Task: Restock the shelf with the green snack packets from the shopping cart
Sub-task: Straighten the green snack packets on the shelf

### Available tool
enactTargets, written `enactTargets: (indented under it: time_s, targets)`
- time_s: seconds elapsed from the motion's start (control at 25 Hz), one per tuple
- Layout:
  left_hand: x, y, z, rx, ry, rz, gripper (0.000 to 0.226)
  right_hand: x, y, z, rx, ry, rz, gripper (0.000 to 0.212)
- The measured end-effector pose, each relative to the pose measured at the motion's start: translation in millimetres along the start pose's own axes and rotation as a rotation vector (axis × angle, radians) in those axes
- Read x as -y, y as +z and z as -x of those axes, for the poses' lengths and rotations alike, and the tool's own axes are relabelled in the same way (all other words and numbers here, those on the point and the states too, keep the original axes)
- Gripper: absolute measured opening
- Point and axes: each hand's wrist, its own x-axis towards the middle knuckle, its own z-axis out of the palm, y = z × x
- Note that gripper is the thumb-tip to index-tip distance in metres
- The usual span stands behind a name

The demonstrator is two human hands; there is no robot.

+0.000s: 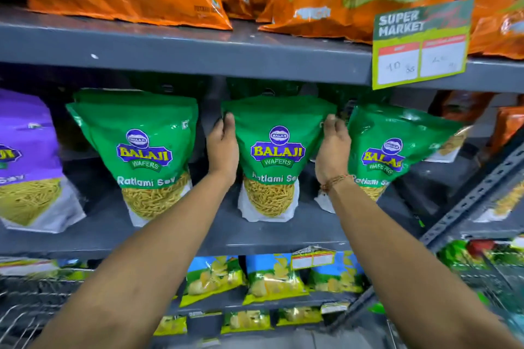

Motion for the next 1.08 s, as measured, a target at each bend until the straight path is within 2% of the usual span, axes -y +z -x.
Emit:
enactTargets:
  time_s: [0.04,0.12,0.16,0.2,0.24,0.28,0.36,0.4,0.44,0.52,0.56,0.6,0.64,0.68,0.72,0.76,0.88,0.92,1.0,1.04,1.08]
  targets:
    - [4,0,4,0.016,0.008,-0.023,0.025,-10,-2,4,0.033,0.066,-0.07,0.039]
    - [23,-6,17,0.115,-0.042,-0.126,0.02,-49,-14,21,0.215,0.19,-0.13,0.068]
    - [37,-11,27,0.205,-0.095,-0.179,0.039,-67,-18,32,0.331,0.209,-0.08,0.072]
    - [52,-17,39,0.293,-0.154,-0.238,0.059,-80,-22,43,0.415,0.206,-0.028,0.067]
    - [62,-20,50,0.335,-0.208,-0.287,0.069,-90,-24,48,0.445,0.22,0.018,0.058]
    - [71,-21,55,0.318,-0.224,-0.322,0.07,-92,-24,52,0.454,0.232,0.048,0.051]
    - [75,-19,57,0.268,-0.238,-0.288,0.058,-98,-26,50,0.454,0.257,0.092,0.058]
    - [76,-17,60,0.219,-0.206,-0.279,0.06,-98,-29,52,0.429,0.253,0.127,0.061]
    - [79,-14,65,0.112,-0.135,-0.316,0.066,-95,-36,53,0.364,0.223,0.142,0.055]
    - [92,-10,85,-0.181,0.151,-0.557,0.067,-93,-59,59,0.111,0.193,0.138,0.04]
    - [96,-6,101,-0.231,0.337,-0.664,0.059,-91,-73,61,-0.037,0.236,0.127,0.045]
    - [99,5,117,-0.144,0.51,-0.713,0.051,-88,-90,58,-0.199,0.285,0.142,0.049]
    - [100,24,131,0.015,0.624,-0.705,0.044,-84,-109,51,-0.323,0.322,0.148,0.048]
    - [100,48,140,0.183,0.649,-0.663,0.038,-77,-127,40,-0.404,0.295,0.128,0.043]
    - [91,72,144,0.328,0.565,-0.567,0.035,-66,-141,27,-0.432,0.225,0.081,0.037]
    - [80,99,140,0.391,0.423,-0.461,0.04,-51,-152,10,-0.423,0.125,0.025,0.031]
    - [48,168,107,0.269,-0.113,-0.141,0.057,-5,-173,-44,-0.253,-0.018,0.002,0.024]
    - [40,180,95,0.186,-0.179,-0.048,0.054,6,-175,-61,-0.21,-0.021,0.018,0.024]
    - [32,192,85,0.062,-0.164,0.041,0.042,20,-176,-88,-0.146,0.036,0.015,0.028]
    - [30,194,87,0.043,-0.143,0.037,0.036,18,-177,-96,-0.131,0.072,-0.001,0.023]
    - [30,195,94,0.058,-0.135,0.008,0.033,14,-180,-99,-0.118,0.118,-0.04,0.028]
